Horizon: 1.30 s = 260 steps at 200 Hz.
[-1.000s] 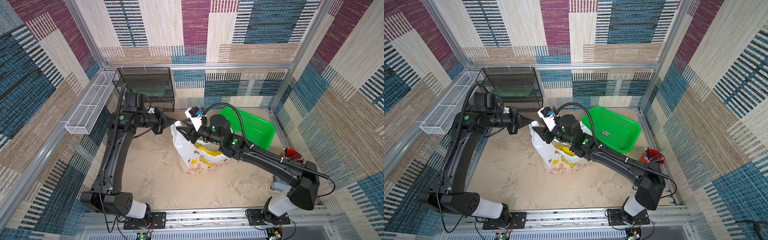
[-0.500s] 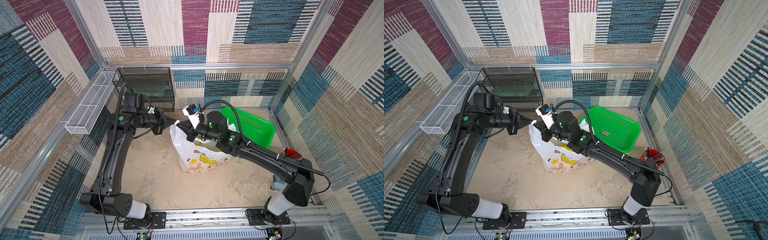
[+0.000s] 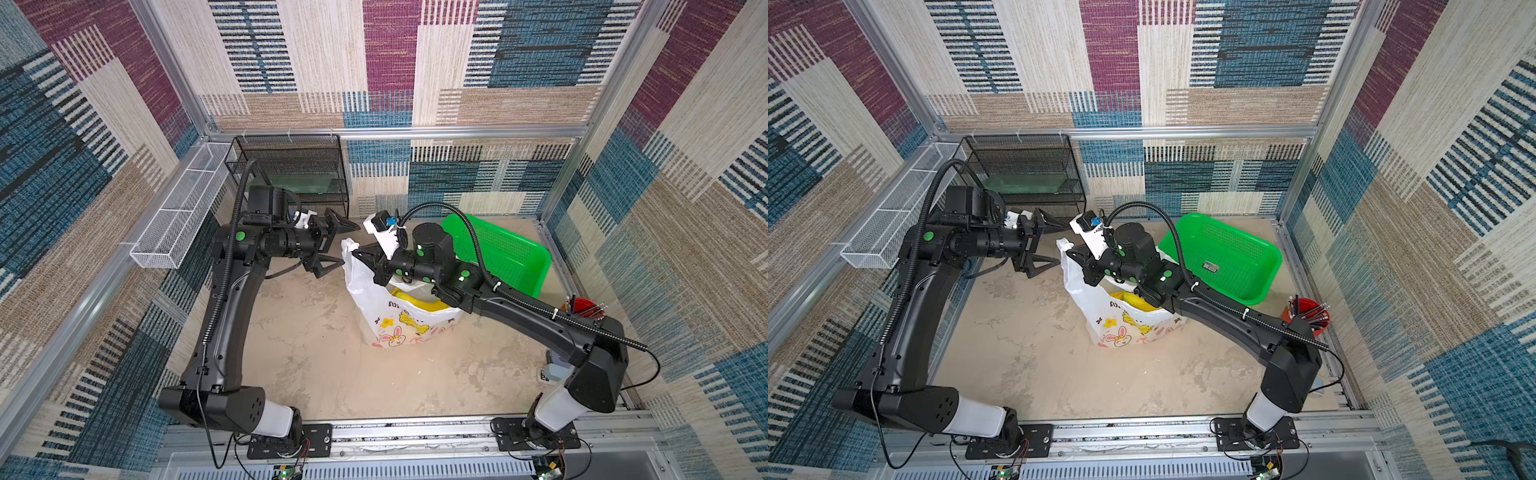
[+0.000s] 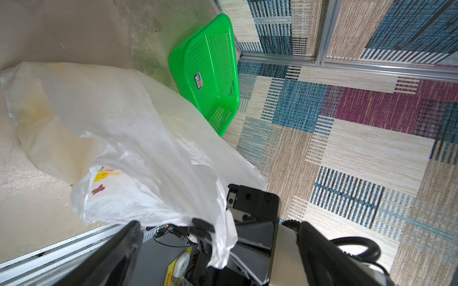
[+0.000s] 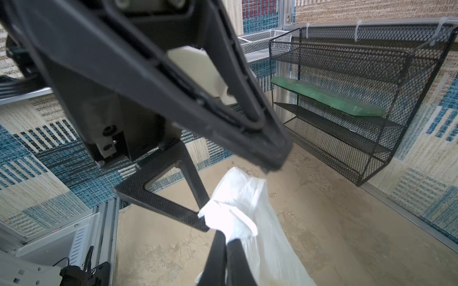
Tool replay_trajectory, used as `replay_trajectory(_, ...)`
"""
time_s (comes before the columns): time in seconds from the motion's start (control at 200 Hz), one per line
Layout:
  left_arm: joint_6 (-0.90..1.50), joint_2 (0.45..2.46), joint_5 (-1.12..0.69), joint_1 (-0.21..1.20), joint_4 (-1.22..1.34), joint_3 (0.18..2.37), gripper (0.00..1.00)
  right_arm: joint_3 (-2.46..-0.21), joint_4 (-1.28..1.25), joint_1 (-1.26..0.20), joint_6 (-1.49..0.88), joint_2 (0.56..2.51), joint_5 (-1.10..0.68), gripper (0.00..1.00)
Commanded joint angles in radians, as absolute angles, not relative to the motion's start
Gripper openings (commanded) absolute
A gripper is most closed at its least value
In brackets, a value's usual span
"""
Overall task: Place the banana into a plastic bag & tie a knot
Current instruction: Adjust the plastic bag at the center of the board.
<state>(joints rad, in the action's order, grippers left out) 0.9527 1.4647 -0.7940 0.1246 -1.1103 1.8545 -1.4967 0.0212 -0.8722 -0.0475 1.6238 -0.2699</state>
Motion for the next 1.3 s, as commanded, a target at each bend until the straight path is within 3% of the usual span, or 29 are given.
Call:
replay_trajectory(0.0, 0.835, 1.453, -0.727, 0.124, -1.171, 1.899, 0.93, -1.503, 0.020, -0.870, -0.055, 1.627, -0.276, 0.00)
replay_trajectory(0.06, 0.735, 1.449, -0.681, 0.124, -1.205, 1.953, 0.83, -1.505, 0.023, -0.869, -0.055, 1.626, -0.276, 0.00)
replay_trajectory(0.16, 0.521, 1.420, -0.617, 0.137, -1.205, 2.001, 0.73, -1.509, 0.026, -0.868, -0.058, 1.628, -0.283, 0.00)
replay_trajectory(0.275, 0.275, 1.412, -0.588, 0.192, -1.190, 2.036, 0.71, -1.515, 0.033, -0.867, -0.060, 1.629, -0.303, 0.00)
replay_trajectory(0.436, 0.112, 1.416, -0.328, 0.377, -1.104, 2.014, 0.66, -1.531, 0.066, -0.861, -0.041, 1.622, -0.321, 0.00)
replay_trajectory(0.566, 0.089, 1.373, -0.247, 0.392, -0.997, 1.907, 0.70, -1.523, 0.077, -0.847, -0.028, 1.608, -0.340, 0.00)
replay_trajectory(0.881, 0.041, 1.380, -0.289, 0.379, -1.018, 1.878, 0.71, -1.532, 0.085, -0.833, -0.025, 1.608, -0.380, 0.00)
replay_trajectory(1.087, 0.047, 1.400, -0.309, 0.376, -1.013, 1.849, 0.61, -1.539, 0.089, -0.825, -0.017, 1.609, -0.397, 0.00)
replay_trajectory(1.222, 0.063, 1.419, -0.354, 0.376, -0.995, 1.841, 0.45, -1.534, 0.086, -0.822, -0.017, 1.606, -0.398, 0.00)
replay_trajectory(1.297, 0.067, 1.421, -0.370, 0.376, -1.002, 1.838, 0.44, -1.532, 0.079, -0.818, -0.022, 1.607, -0.397, 0.00)
